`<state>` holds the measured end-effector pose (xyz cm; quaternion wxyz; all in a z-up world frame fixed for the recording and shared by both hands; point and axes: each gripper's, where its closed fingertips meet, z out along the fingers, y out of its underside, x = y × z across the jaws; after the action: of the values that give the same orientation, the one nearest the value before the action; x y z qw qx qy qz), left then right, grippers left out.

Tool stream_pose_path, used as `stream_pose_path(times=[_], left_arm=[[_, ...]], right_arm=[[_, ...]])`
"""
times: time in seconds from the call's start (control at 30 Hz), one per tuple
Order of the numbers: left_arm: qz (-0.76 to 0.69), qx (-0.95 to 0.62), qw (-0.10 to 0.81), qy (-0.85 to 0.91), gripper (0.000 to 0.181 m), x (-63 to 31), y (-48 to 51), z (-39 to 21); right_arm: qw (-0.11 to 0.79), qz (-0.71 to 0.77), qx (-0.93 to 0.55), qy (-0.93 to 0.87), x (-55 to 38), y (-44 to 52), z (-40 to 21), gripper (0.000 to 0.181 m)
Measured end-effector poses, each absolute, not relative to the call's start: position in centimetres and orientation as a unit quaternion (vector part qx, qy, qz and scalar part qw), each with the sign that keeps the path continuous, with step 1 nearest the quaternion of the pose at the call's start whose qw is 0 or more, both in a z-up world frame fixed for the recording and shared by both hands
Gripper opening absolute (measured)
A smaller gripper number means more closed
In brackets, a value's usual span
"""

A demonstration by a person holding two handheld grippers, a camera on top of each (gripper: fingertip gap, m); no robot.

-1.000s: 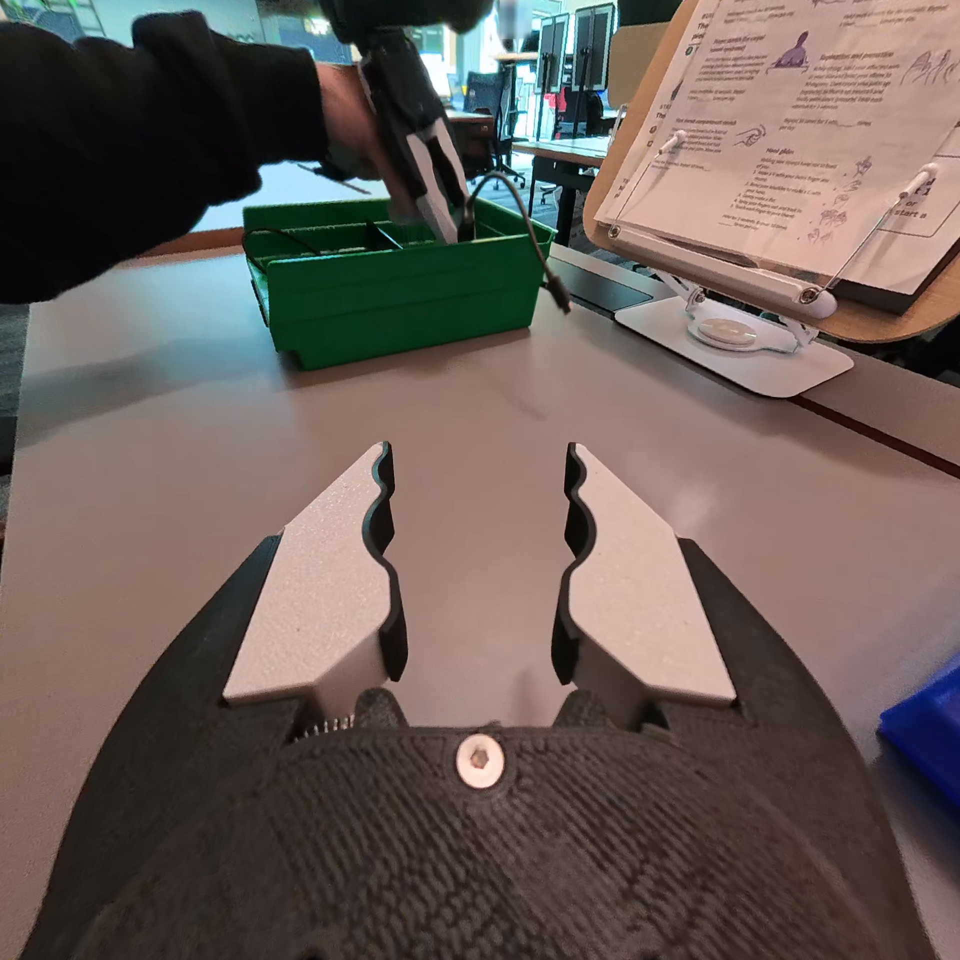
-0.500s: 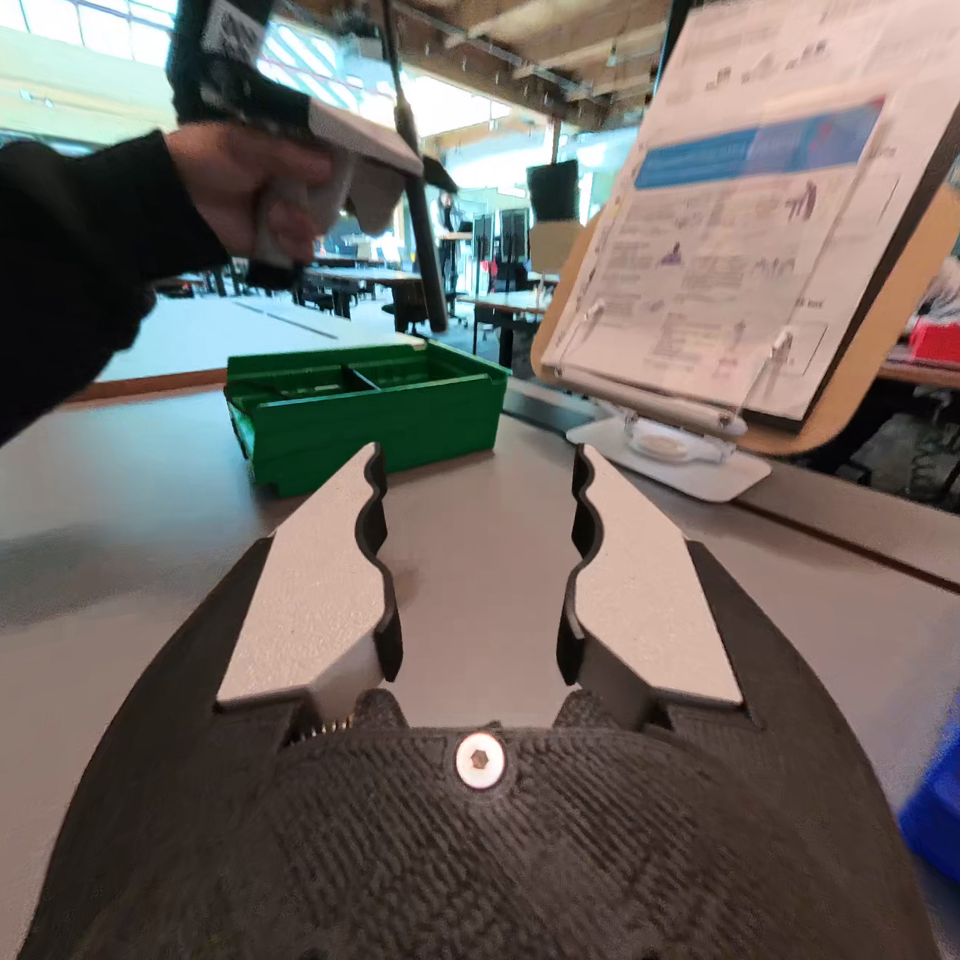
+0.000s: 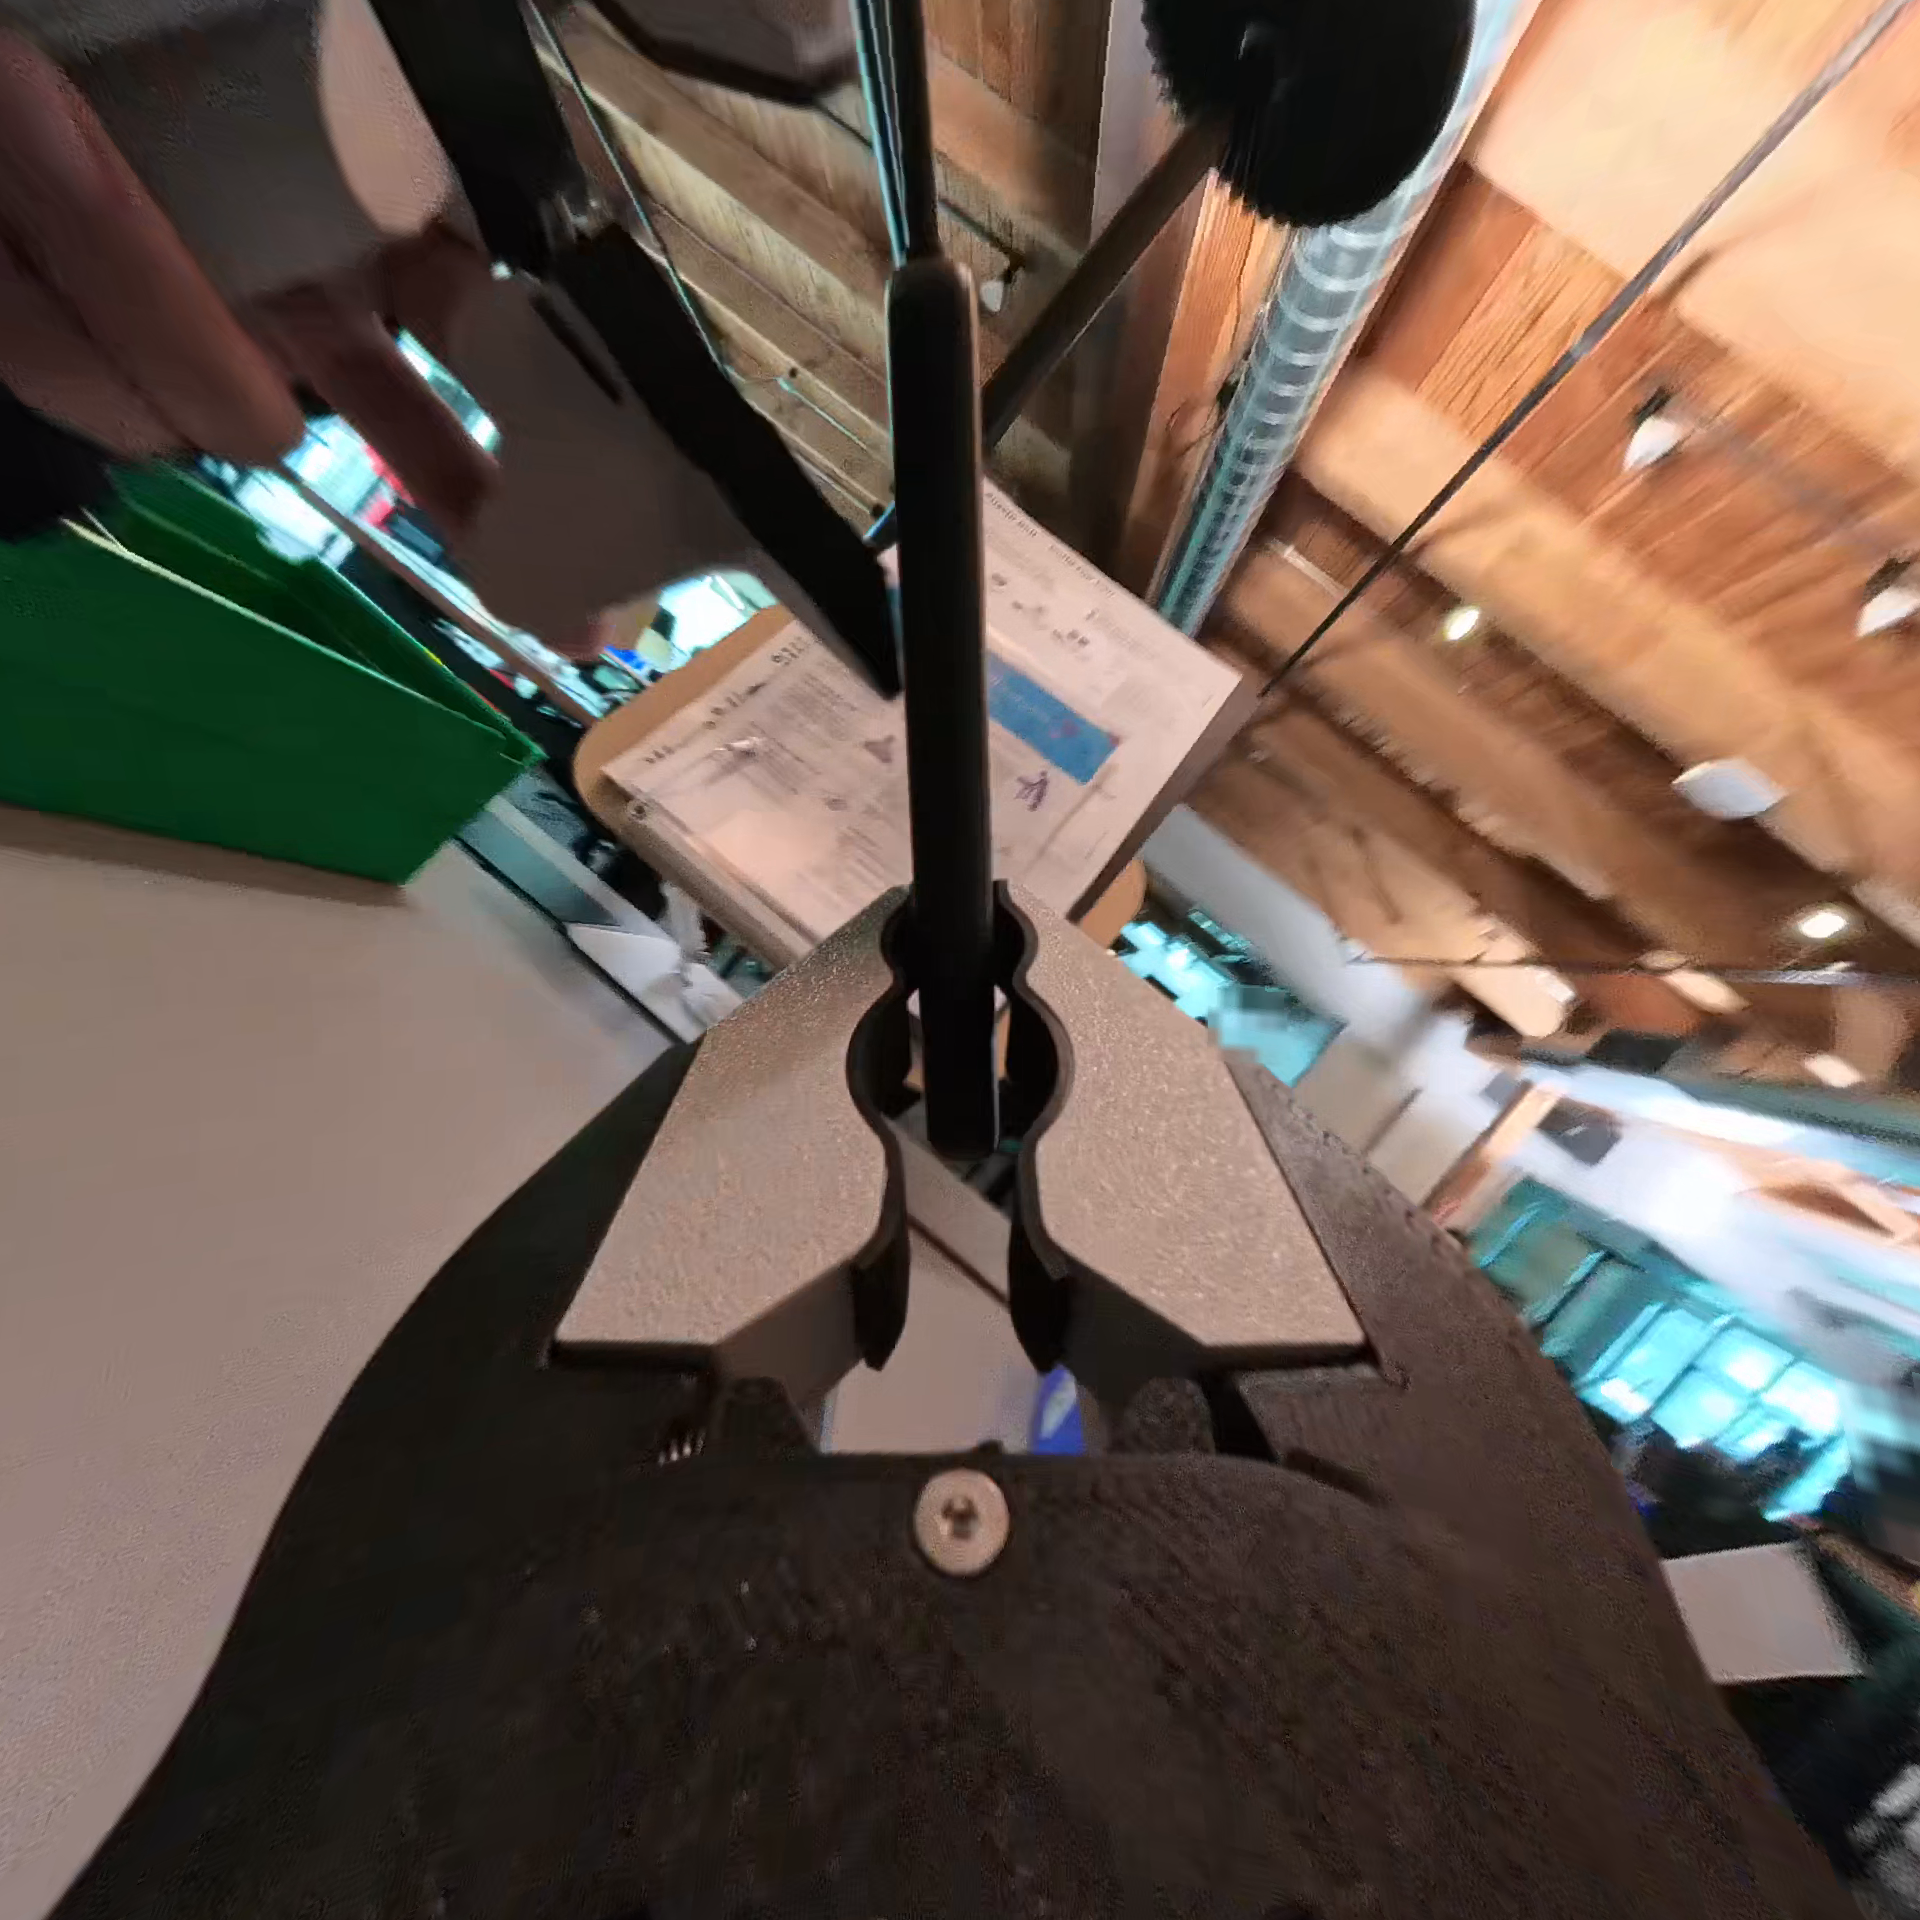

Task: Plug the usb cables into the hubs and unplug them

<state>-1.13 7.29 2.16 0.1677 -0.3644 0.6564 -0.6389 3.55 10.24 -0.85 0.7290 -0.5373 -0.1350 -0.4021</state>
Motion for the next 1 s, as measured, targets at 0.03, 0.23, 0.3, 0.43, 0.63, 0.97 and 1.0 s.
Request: stream_pose_path(times=[0.03,0.23,0.3,0.43,0.63,0.97,1.0], left_arm=[[-0.631,-0.359,0.146,0.672,0.075,-2.0,7.3,1.6],[-0.607,-0.445,0.092,0.652,0.054,-4.0,12.6,-0.6],[-0.616,-0.469,0.09,0.627,0.035,-3.8,14.0,-0.2],[-0.633,-0.489,-0.017,0.599,0.039,-3.5,12.7,1.0],[-0.542,-0.495,-0.191,0.652,0.023,-3.9,9.1,-2.9],[-0.598,-0.496,-0.125,0.617,0.009,-0.6,10.1,-5.9],[-0.618,-0.502,-0.098,0.597,0.009,-0.1,10.7,-5.7]], right_arm=[[0.723,-0.418,-0.531,-0.143,3.7,10.0,-0.7,0.01],[0.697,-0.476,-0.498,-0.199,3.4,9.2,-0.4,0.011],[0.67,-0.502,-0.493,-0.234,2.9,9.4,-0.8,0.011],[0.635,-0.528,-0.485,-0.287,2.0,10.2,-1.5,0.011],[0.584,-0.542,-0.49,-0.354,1.5,10.8,-3.3,0.012],[0.686,-0.269,-0.653,-0.175,6.9,9.9,-4.8,0.087],[0.709,-0.197,-0.664,-0.133,7.1,9.9,-4.8,0.086]])
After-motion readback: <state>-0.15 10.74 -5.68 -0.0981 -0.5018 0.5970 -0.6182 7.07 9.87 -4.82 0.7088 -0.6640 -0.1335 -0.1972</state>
